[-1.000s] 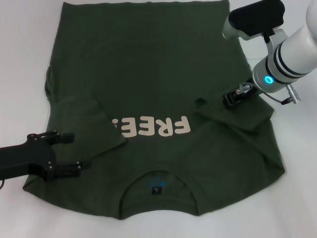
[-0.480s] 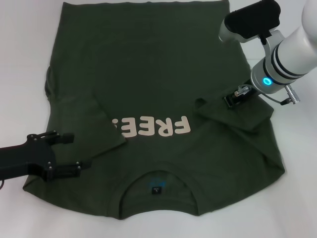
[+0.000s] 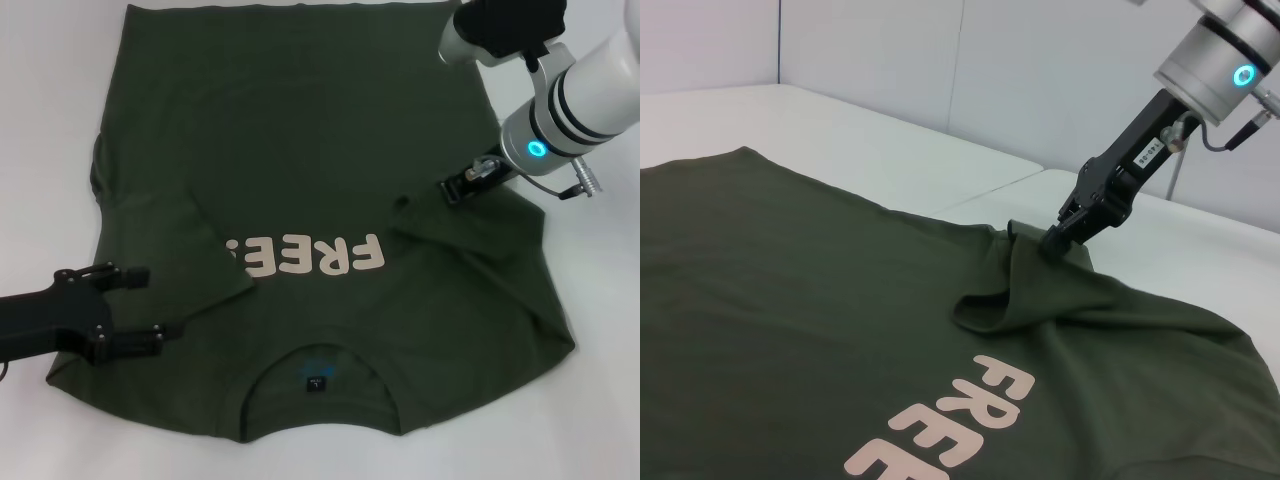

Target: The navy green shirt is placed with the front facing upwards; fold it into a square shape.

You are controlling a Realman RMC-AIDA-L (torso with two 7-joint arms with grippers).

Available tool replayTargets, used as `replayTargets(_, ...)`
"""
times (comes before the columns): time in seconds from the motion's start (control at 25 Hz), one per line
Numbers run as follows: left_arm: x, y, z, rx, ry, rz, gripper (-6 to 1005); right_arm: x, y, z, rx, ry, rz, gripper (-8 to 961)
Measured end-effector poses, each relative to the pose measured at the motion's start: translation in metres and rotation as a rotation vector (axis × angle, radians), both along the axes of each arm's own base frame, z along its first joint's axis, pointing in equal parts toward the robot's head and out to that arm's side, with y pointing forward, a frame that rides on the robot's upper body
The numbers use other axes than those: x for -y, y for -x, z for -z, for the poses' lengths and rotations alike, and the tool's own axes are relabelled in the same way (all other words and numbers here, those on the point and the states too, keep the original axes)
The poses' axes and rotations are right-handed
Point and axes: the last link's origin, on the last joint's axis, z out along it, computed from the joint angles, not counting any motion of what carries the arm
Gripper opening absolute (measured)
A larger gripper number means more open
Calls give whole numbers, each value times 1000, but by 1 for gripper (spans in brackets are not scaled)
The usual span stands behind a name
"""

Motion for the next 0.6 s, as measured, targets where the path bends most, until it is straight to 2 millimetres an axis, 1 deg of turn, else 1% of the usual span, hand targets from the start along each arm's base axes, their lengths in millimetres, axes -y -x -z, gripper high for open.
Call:
replayTargets(0.16,0,0,-1,3,-4,-1,882,5,12,0,-90,46,-14,33)
replayTargets(0.6,-1,0,-3,8,-11,0,882,7,38,-6,-235,77,-63,9)
